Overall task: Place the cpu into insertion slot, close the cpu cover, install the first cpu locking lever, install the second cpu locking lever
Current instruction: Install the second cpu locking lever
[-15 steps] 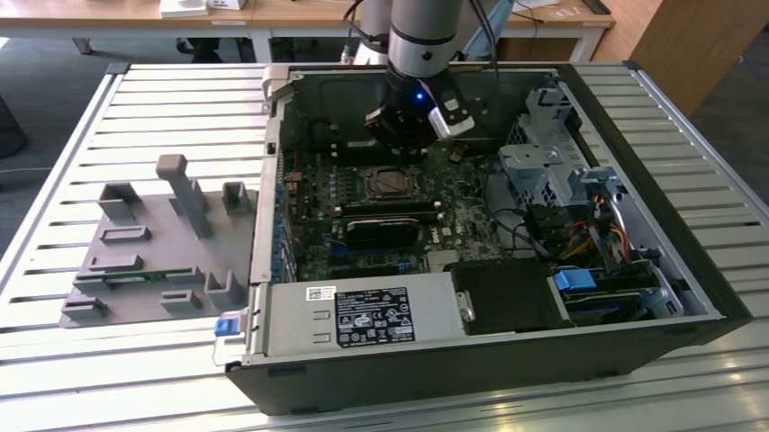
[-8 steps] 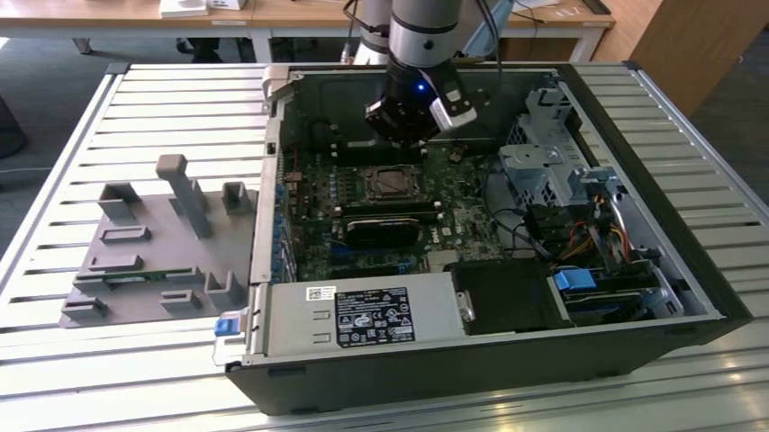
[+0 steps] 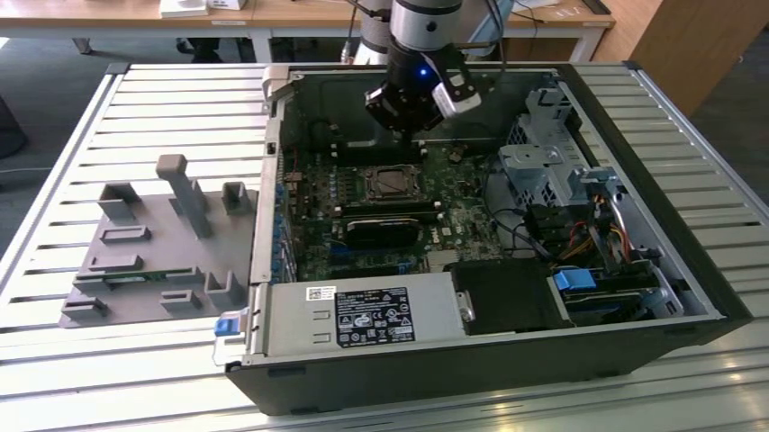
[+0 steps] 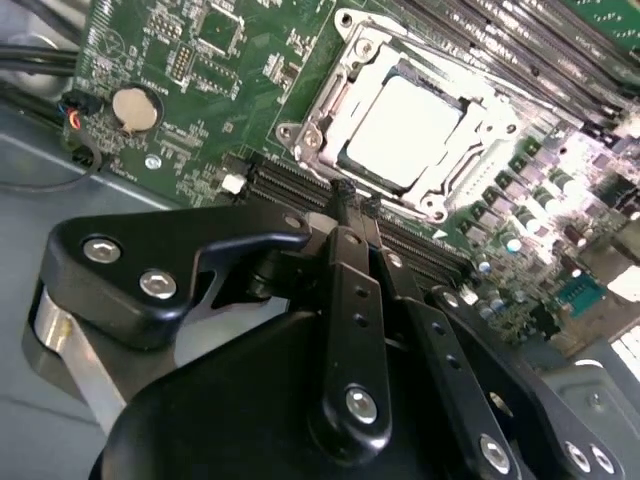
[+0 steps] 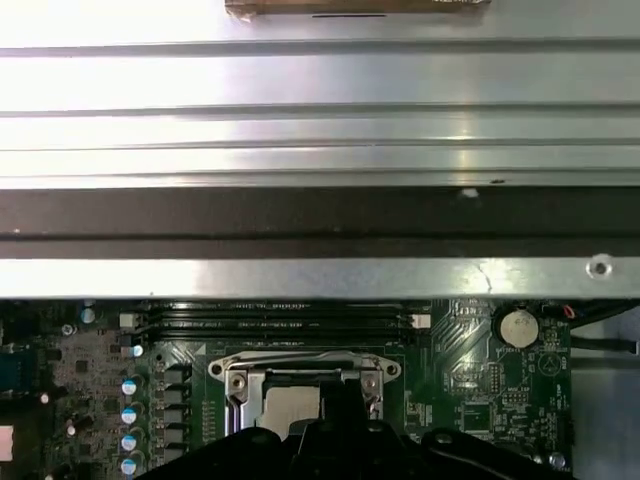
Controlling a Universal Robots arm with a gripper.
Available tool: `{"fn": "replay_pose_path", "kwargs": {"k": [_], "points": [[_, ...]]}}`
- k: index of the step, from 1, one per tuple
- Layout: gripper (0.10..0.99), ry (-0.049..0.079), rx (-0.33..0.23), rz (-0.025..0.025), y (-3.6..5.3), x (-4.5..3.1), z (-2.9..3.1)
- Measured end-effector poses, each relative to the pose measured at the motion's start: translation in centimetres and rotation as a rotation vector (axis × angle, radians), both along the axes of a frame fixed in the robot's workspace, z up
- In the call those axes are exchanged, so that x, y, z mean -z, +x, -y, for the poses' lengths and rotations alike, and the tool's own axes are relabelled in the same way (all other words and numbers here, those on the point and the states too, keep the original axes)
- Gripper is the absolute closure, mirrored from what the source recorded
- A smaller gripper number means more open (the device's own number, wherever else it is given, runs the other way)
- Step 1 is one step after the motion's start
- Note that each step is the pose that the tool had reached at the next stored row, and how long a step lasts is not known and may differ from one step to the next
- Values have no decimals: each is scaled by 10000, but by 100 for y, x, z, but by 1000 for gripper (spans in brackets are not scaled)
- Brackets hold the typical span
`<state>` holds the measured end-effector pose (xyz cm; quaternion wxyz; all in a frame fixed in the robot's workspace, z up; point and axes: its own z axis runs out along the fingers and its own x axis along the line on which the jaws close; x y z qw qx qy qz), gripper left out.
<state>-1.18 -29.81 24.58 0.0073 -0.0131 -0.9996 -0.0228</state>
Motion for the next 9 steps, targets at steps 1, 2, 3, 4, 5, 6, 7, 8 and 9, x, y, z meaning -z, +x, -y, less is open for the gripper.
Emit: {"fn": "replay_pose_path", "kwargs": {"k": [1,2,3,4,5,6,7,8,9], "points": [[980,0,2,0,0,0,16],[980,0,2,0,-1,0,44],[980,-2,2,0,-1,0,79],[980,3,2,1,-1,1,114],[980,16,2,1,-1,2,145],[980,37,2,0,-1,2,173],[980,65,2,1,0,3,200],[980,95,2,1,0,4,225],[980,125,2,0,-1,4,250]]}}
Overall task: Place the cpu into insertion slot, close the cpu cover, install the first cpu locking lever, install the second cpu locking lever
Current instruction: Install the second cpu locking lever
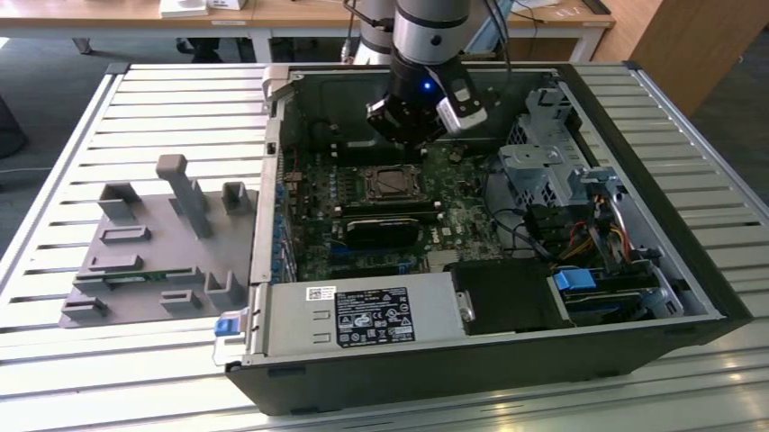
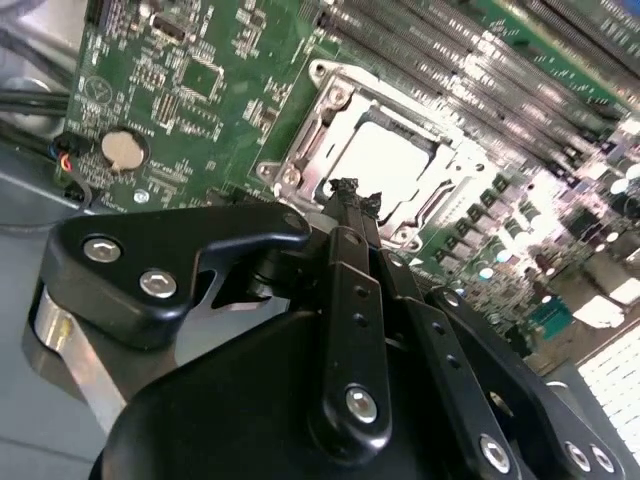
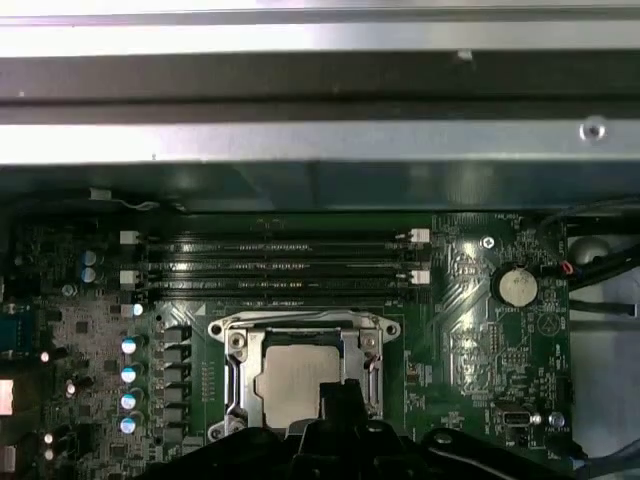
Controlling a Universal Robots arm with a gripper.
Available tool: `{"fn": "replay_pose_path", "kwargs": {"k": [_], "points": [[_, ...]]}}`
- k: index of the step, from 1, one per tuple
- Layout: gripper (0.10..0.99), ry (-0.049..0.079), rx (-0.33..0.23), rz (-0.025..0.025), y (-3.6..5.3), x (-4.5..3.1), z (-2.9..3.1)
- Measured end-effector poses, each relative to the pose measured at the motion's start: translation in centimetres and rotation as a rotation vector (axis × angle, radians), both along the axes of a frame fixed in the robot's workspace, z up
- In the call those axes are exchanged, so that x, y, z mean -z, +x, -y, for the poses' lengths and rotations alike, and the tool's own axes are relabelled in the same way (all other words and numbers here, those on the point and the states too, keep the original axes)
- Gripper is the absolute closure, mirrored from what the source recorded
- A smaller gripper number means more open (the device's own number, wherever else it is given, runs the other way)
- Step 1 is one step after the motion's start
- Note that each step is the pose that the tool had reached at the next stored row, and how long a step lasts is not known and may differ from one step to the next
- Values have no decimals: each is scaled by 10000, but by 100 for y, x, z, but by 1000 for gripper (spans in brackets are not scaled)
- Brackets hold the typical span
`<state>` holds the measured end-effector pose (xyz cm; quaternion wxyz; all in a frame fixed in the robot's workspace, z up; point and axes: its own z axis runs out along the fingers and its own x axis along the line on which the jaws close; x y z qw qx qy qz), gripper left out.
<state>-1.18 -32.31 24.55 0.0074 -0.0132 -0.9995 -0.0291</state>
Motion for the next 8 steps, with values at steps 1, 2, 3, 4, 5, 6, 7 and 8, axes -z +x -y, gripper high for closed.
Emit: {"fn": "replay_pose_path", "kwargs": {"k": [1,2,3,4,5,6,7,8], "points": [[980,47,0,0,0,1,25],[980,141,0,0,0,1,43],[980,251,0,0,0,1,59],[980,380,0,0,0,2,73],[980,548,0,-1,0,3,84],[980,729,0,-1,0,3,93],[980,908,0,0,0,4,102],[980,1033,-1,0,0,4,115]]}}
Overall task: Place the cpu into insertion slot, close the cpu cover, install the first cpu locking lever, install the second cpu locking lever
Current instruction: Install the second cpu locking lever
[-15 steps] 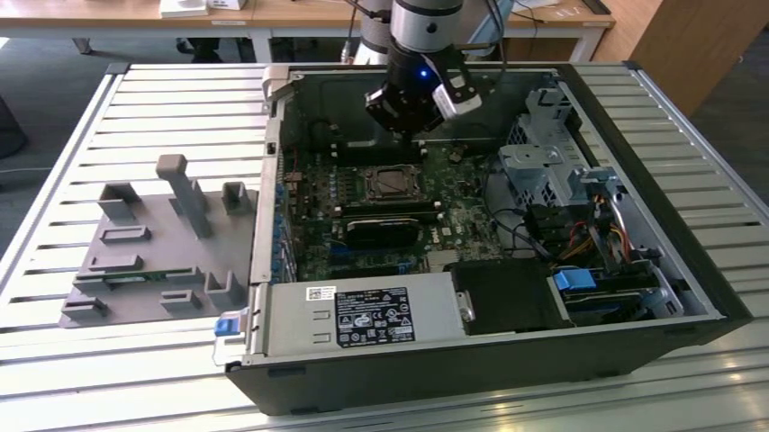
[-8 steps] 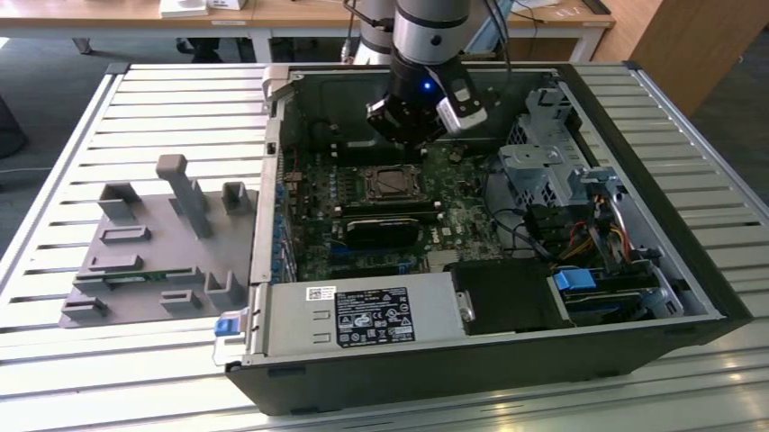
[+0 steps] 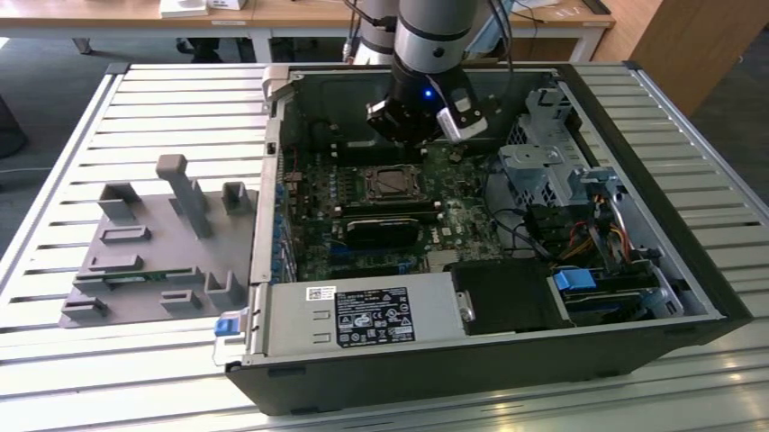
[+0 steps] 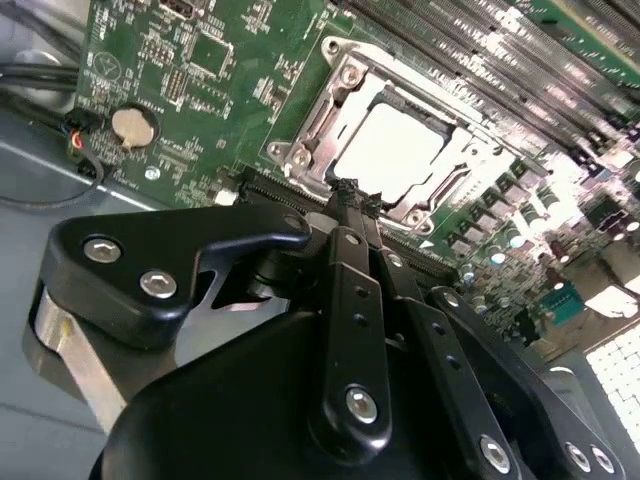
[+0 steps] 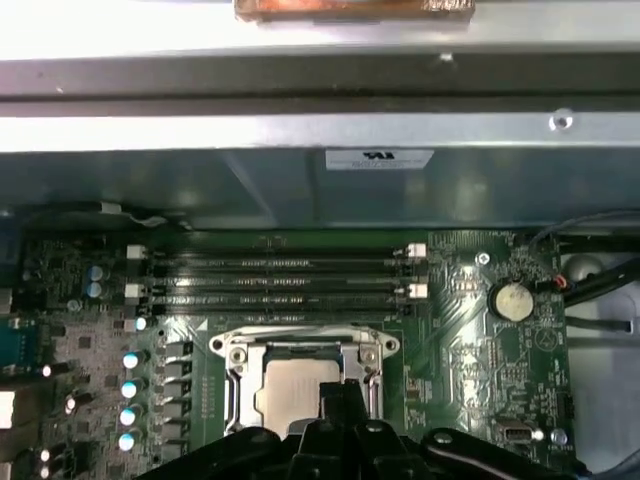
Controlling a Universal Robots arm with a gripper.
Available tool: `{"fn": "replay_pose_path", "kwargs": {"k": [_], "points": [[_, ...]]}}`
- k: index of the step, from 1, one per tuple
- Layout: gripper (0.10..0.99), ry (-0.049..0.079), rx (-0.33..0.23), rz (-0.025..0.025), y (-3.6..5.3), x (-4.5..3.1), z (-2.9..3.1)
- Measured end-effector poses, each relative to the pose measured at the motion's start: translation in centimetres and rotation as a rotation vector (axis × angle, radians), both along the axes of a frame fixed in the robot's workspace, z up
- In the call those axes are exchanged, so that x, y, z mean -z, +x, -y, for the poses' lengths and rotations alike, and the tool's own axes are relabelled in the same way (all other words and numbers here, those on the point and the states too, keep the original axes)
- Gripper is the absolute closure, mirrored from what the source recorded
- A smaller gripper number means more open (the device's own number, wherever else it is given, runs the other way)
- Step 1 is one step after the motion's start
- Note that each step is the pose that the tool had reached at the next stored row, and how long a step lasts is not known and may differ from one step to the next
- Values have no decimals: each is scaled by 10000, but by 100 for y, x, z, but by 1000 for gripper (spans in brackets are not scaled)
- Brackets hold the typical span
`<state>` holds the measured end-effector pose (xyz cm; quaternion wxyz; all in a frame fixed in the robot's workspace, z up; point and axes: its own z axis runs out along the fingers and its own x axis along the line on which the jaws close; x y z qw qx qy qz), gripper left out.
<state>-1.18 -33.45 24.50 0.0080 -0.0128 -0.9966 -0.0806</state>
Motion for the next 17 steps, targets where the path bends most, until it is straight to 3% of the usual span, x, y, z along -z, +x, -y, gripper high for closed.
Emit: {"fn": "replay_pose_path", "kwargs": {"k": [17], "points": [[980,14,0,-42,0,64,205]]}}
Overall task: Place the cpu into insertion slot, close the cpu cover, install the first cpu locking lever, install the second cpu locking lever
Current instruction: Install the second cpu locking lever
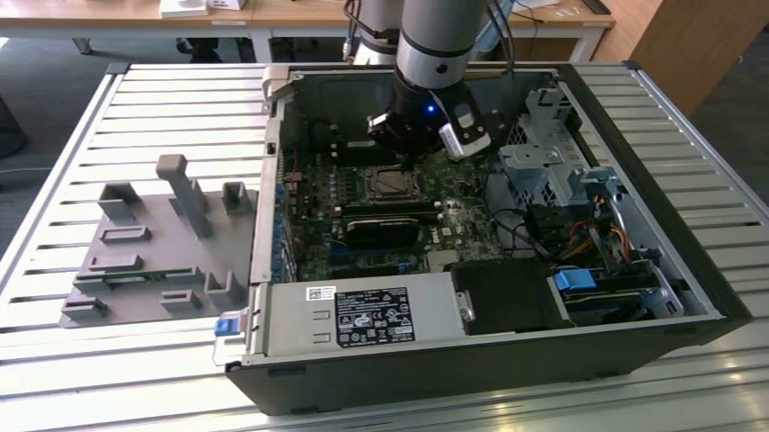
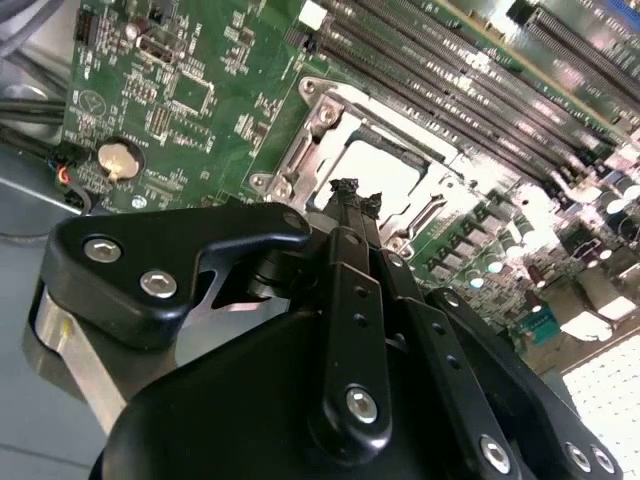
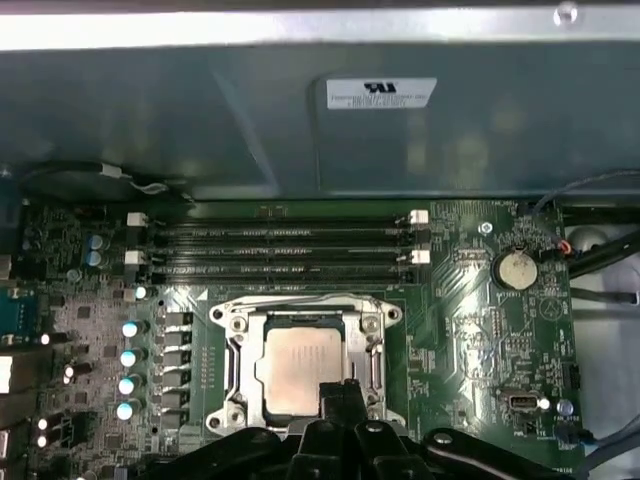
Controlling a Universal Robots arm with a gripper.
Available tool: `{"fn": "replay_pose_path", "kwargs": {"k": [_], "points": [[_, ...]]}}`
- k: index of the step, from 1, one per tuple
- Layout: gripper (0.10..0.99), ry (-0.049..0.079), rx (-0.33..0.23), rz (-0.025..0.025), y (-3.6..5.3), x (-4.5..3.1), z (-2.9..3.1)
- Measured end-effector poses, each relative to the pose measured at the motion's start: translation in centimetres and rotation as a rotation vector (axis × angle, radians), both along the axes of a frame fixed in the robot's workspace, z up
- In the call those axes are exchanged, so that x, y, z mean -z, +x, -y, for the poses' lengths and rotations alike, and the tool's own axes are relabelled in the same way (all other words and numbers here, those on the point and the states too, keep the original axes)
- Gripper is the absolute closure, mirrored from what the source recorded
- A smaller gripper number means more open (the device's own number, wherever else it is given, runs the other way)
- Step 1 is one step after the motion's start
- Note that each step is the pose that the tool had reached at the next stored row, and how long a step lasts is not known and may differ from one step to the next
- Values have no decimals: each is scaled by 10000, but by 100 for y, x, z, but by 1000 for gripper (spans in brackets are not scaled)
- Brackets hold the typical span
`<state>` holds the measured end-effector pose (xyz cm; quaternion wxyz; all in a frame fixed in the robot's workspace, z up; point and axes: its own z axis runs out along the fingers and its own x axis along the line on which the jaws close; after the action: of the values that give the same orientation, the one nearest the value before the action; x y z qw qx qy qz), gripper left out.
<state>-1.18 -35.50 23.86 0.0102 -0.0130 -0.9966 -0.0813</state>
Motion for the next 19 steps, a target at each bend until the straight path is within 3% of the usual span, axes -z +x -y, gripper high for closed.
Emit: {"fn": "replay_pose_path", "kwargs": {"k": [7,12,19], "points": [[980,0,0,0,0,20,133],[980,-2,2,1,-10,28,167],[980,-8,1,0,-108,41,184]]}}
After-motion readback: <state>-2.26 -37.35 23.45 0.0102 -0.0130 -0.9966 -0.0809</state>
